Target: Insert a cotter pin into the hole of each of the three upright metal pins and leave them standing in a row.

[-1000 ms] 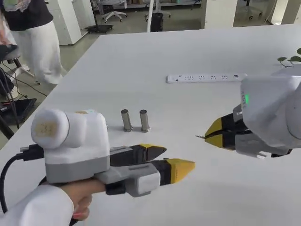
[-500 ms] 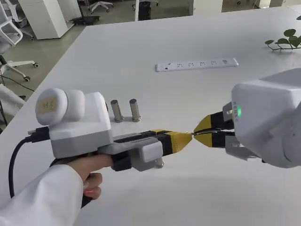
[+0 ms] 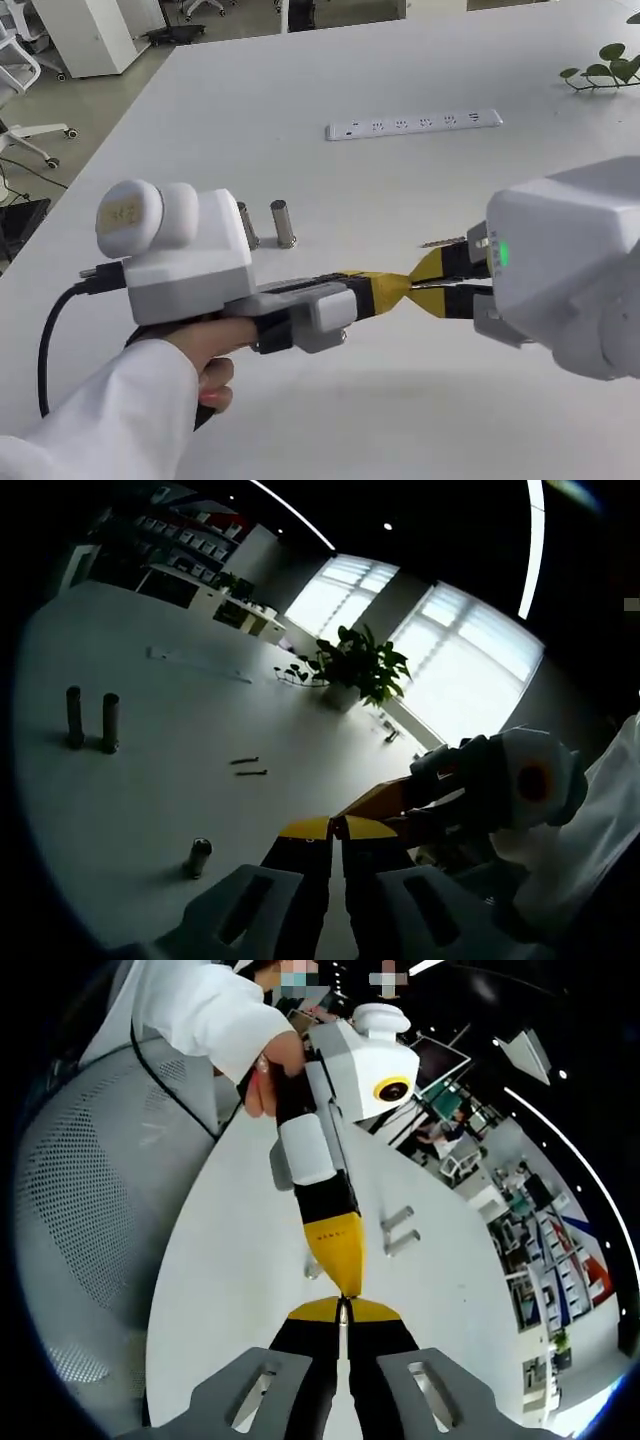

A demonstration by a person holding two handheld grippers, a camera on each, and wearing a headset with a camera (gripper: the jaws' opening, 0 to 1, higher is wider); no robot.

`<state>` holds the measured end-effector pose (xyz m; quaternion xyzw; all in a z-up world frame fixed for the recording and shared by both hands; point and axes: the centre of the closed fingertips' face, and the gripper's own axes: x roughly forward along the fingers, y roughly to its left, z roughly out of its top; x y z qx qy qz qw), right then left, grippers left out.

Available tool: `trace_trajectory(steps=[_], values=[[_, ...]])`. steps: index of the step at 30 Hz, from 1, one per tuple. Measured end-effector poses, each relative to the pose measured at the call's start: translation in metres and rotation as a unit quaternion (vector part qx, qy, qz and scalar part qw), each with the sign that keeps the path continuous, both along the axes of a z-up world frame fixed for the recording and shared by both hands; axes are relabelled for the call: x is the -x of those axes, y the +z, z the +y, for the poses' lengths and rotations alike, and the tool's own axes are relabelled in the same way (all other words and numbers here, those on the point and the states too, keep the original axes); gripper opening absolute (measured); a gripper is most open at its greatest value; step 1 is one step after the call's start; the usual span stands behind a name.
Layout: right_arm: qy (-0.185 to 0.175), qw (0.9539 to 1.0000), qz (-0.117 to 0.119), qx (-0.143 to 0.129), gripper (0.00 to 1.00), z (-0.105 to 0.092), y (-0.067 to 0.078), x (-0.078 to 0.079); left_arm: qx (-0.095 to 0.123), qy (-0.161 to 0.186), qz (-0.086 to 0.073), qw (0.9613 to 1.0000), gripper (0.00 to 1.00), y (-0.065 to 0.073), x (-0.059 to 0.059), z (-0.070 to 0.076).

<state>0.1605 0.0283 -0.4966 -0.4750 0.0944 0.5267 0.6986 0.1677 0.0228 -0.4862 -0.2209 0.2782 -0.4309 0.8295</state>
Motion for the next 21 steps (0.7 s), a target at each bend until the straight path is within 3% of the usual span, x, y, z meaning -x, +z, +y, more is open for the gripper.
trace_trajectory(steps=[21], values=[[0.019, 0.9998, -0.002, 0.009, 0.00, 0.0067, -0.0024, 0.0060, -0.015, -0.012, 0.011, 0.9998, 0.01, -0.0070, 0.0091, 0.0077]])
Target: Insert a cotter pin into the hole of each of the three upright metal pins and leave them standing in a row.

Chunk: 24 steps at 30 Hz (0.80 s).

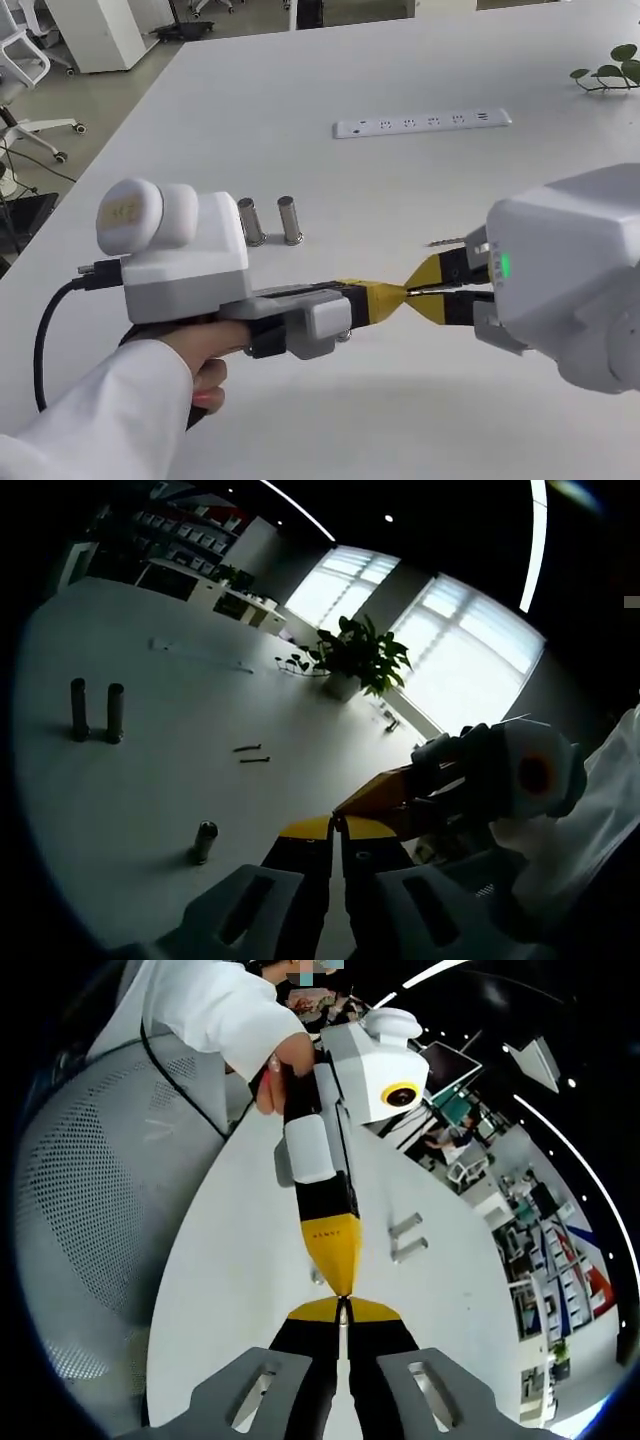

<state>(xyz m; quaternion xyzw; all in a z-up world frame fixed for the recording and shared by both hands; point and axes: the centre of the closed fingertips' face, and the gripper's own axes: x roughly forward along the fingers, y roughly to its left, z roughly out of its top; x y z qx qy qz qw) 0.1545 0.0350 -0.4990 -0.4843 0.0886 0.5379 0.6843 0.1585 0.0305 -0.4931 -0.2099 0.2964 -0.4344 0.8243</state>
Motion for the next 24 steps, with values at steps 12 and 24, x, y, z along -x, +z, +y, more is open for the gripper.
trace_trajectory(steps=[12, 24], values=[[0.006, 0.9999, 0.014, 0.001, 0.00, 0.004, -0.008, 0.004, -0.034, -0.001, 0.001, 0.9994, 0.00, -0.008, 0.005, 0.004], [0.003, 0.9999, 0.014, 0.004, 0.03, 0.005, -0.013, -0.003, -0.037, 0.000, -0.007, 0.9993, 0.00, -0.006, 0.006, 0.009]])
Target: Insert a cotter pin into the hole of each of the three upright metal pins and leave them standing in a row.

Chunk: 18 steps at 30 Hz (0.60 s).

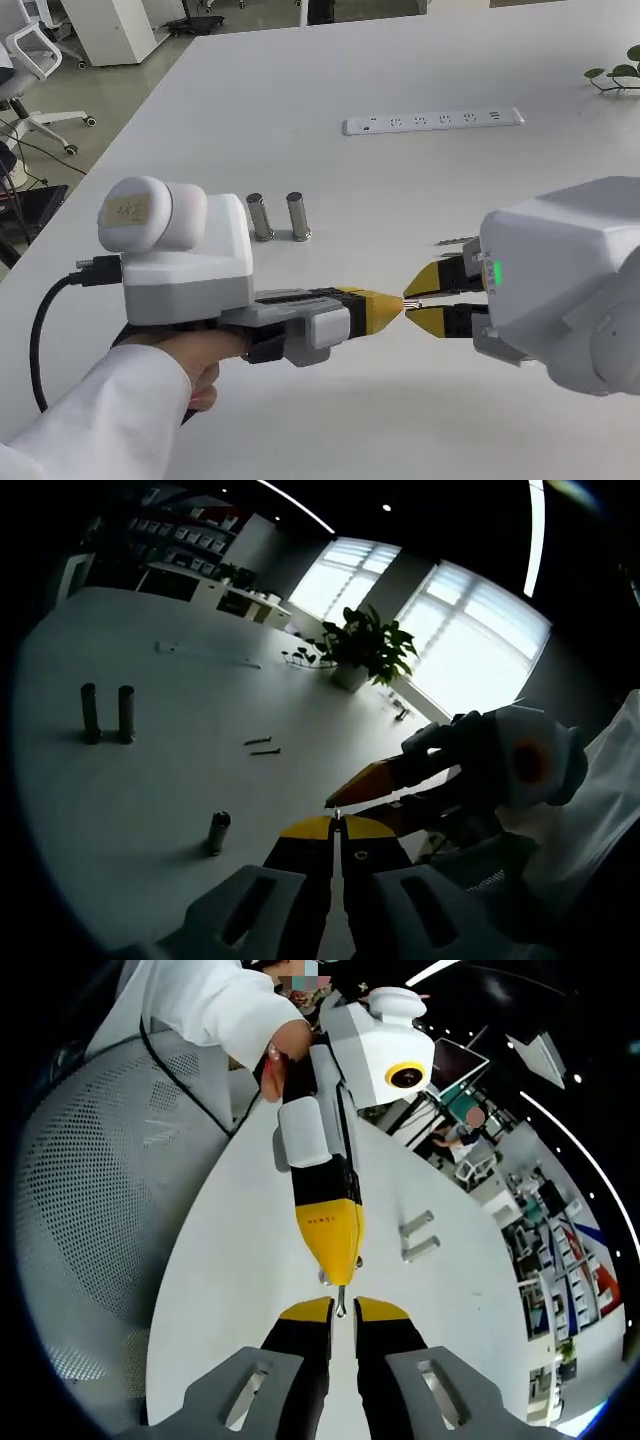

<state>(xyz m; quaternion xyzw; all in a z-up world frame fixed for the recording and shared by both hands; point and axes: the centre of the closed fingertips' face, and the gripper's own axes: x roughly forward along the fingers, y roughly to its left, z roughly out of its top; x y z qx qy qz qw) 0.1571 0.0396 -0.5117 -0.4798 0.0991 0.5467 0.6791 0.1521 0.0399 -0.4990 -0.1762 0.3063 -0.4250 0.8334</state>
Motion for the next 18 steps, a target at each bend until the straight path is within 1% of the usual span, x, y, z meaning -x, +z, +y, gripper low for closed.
trace_trajectory(steps=[1, 2, 5, 7, 9, 10, 11, 12, 13, 14, 15, 16, 17, 18], values=[[0.002, 1.0000, 0.007, -0.006, 0.01, 0.000, 0.000, 0.001, -0.001, 0.000, -0.001, 1.0000, 0.00, 0.000, 0.000, 0.000], [-0.002, 0.9997, 0.019, -0.013, 0.00, 0.001, -0.001, 0.003, -0.001, 0.000, 0.000, 1.0000, 0.00, -0.001, 0.000, 0.001], [-0.005, 0.9996, 0.023, -0.014, 0.01, -0.001, -0.002, 0.003, -0.005, -0.001, -0.005, 1.0000, 0.00, -0.001, 0.000, 0.002], [-0.010, 0.9996, 0.025, -0.013, 0.06, -0.005, -0.003, 0.001, -0.010, -0.005, -0.014, 0.9999, 0.00, 0.000, 0.000, 0.003], [-0.020, 0.9984, 0.047, -0.024, 0.10, -0.008, -0.005, 0.001, -0.018, -0.016, -0.032, 0.9992, 0.00, 0.001, 0.001, 0.004], [-0.025, 0.9964, 0.074, -0.034, 0.11, -0.009, -0.007, 0.004, -0.031, -0.030, -0.049, 0.9979, 0.00, 0.002, 0.003, 0.004], [-0.028, 0.9954, 0.083, -0.039, 0.11, -0.009, -0.007, 0.004, -0.041, -0.040, -0.065, 0.9962, 0.00, 0.002, 0.004, 0.005], [-0.033, 0.9916, 0.111, -0.058, 0.11, -0.008, -0.006, 0.006, -0.049, -0.050, -0.077, 0.9945, 0.00, 0.003, 0.006, 0.005], [-0.035, 0.9885, 0.131, -0.067, 0.10, -0.009, -0.006, 0.008, -0.060, -0.064, -0.094, 0.9917, 0.00, 0.003, 0.008, 0.005], [-0.039, 0.9822, 0.160, -0.090, 0.10, -0.007, -0.003, 0.010, -0.063, -0.068, -0.100, 0.9907, 0.00, 0.004, 0.009, 0.004], [-0.038, 0.9786, 0.174, -0.102, 0.10, -0.005, -0.001, 0.012, -0.073, -0.080, -0.119, 0.9870, 0.00, 0.005, 0.011, 0.004], [-0.037, 0.9740, 0.195, -0.110, 0.09, -0.005, 0.000, 0.014, -0.078, -0.089, -0.132, 0.9842, 0.00, 0.006, 0.012, 0.004], [-0.040, 0.9686, 0.212, -0.123, 0.09, -0.003, 0.000, 0.013, -0.085, -0.098, -0.148, 0.9804, 0.00, 0.007, 0.013, 0.004], [-0.037, 0.9652, 0.223, -0.131, 0.09, -0.002, 0.000, 0.013, -0.092, -0.106, -0.158, 0.9773, 0.00, 0.007, 0.014, 0.005]])
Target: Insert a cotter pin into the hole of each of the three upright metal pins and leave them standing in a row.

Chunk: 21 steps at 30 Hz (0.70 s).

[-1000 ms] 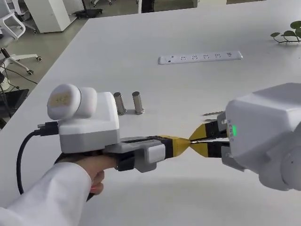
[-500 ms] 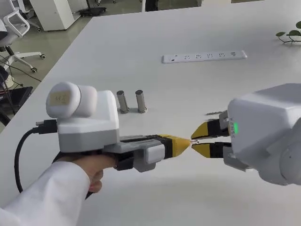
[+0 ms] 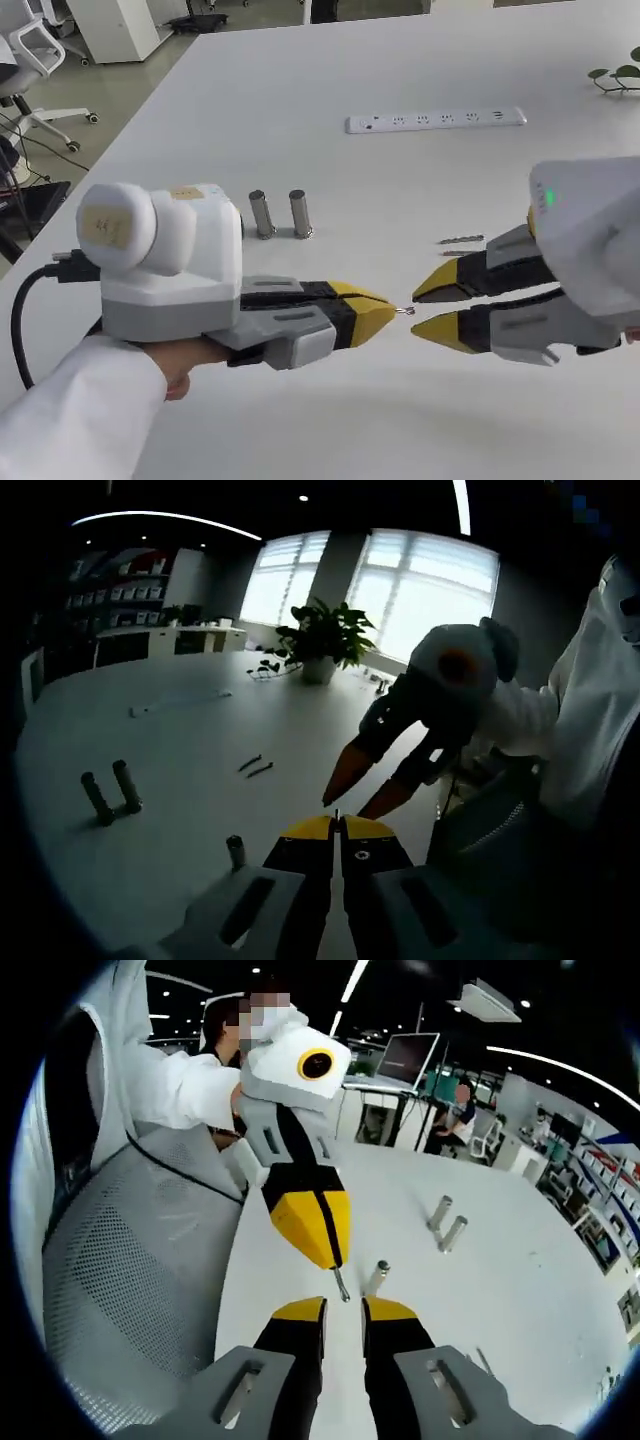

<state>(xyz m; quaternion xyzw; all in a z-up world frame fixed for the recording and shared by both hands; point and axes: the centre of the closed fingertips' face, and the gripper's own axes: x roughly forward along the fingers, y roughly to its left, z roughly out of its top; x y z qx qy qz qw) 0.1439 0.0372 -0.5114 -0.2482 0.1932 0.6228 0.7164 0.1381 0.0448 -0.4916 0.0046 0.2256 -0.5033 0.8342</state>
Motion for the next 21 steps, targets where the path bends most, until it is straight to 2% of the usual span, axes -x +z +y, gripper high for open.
trace_trajectory(steps=[2, 3, 4, 5, 9, 12, 21], values=[[0.002, 0.9999, 0.014, -0.005, 0.10, 0.001, 0.000, 0.003, -0.010, -0.019, -0.015, 0.9997, 0.00, 0.000, 0.004, 0.000], [0.001, 0.9998, 0.019, -0.008, 0.09, 0.001, -0.001, 0.003, -0.012, -0.028, -0.031, 0.9991, 0.00, 0.002, 0.004, -0.001], [0.004, 0.9996, 0.025, -0.008, 0.10, 0.002, -0.002, 0.005, -0.012, -0.035, -0.036, 0.9986, 0.00, 0.003, 0.006, -0.001], [0.004, 0.9996, 0.028, -0.008, 0.09, 0.001, -0.003, 0.002, -0.016, -0.043, -0.048, 0.9978, 0.00, 0.004, 0.007, -0.002], [0.014, 0.9989, 0.043, -0.012, 0.07, 0.004, -0.005, 0.010, -0.027, -0.053, -0.058, 0.9965, 0.00, 0.003, 0.009, -0.001], [0.021, 0.9986, 0.048, -0.011, 0.00, 0.005, -0.006, 0.014, -0.037, -0.067, -0.067, 0.9949, 0.00, 0.000, 0.011, -0.002], [0.051, 0.9973, 0.052, 0.007, 0.00, 0.005, -0.012, 0.028, -0.065, -0.107, -0.086, 0.9885, 0.00, -0.009, 0.019, -0.004]])
